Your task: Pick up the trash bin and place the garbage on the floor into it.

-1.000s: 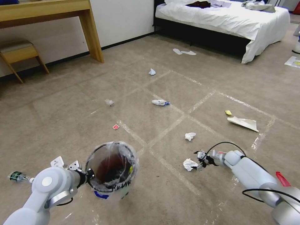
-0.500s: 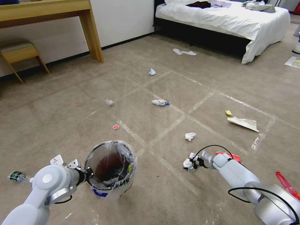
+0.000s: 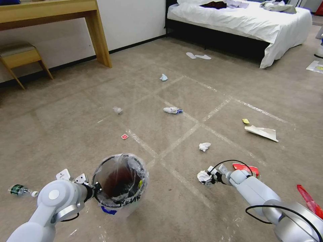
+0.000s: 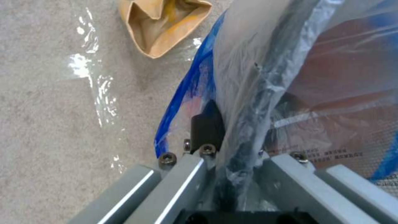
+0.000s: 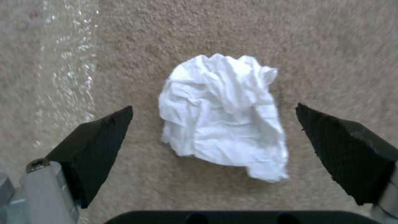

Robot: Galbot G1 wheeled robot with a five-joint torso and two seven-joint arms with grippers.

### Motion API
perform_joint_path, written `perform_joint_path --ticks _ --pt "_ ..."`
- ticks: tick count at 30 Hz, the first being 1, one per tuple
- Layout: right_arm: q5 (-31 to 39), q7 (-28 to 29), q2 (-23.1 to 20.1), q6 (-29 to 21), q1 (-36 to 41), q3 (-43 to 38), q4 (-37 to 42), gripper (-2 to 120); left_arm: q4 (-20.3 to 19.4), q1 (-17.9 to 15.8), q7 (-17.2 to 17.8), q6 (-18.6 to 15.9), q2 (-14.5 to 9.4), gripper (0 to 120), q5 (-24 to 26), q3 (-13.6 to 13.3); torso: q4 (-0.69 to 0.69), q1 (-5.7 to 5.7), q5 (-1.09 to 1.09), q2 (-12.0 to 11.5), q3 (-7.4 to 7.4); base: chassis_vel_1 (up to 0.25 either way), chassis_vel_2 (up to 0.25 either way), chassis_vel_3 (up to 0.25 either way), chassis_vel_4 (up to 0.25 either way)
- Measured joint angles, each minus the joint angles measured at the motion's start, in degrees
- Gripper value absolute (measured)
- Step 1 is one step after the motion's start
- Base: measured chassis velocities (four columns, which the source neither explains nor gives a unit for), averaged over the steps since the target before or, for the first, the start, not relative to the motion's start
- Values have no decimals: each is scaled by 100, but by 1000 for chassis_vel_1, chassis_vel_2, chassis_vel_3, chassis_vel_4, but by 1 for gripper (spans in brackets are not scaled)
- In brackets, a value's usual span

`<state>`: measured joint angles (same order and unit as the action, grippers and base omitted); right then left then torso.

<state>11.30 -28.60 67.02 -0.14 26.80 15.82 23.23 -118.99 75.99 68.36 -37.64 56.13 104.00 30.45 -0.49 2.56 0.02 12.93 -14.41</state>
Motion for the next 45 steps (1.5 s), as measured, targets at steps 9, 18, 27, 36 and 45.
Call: perform_joint_path --ticks 9,18,27,36,45 --pt "347 592 190 -604 33 -205 -52 100 -24 29 1 18 15 0 -36 -8 -1 0 -1 0 0 0 0 0 0" --pt "1034 1132 148 -1216 145 -299 195 100 -16 14 2 24 5 0 -61 -26 -2 0 -1 0 0 0 0 0 0" --pt "1120 1267 275 -1236 227 -347 219 100 -1 12 -4 31 -8 0 -73 -45 0 0 0 0 0 0 0 0 0" --pt "1121 1291 423 -1163 186 -396 54 100 -20 60 -24 31 -32 0 -71 -10 -2 0 -1 0 0 0 0 0 0" --pt "973 1328 566 -1050 120 -495 -168 100 -23 58 -42 32 -33 0 -75 -12 -2 0 -1 0 0 0 0 0 0"
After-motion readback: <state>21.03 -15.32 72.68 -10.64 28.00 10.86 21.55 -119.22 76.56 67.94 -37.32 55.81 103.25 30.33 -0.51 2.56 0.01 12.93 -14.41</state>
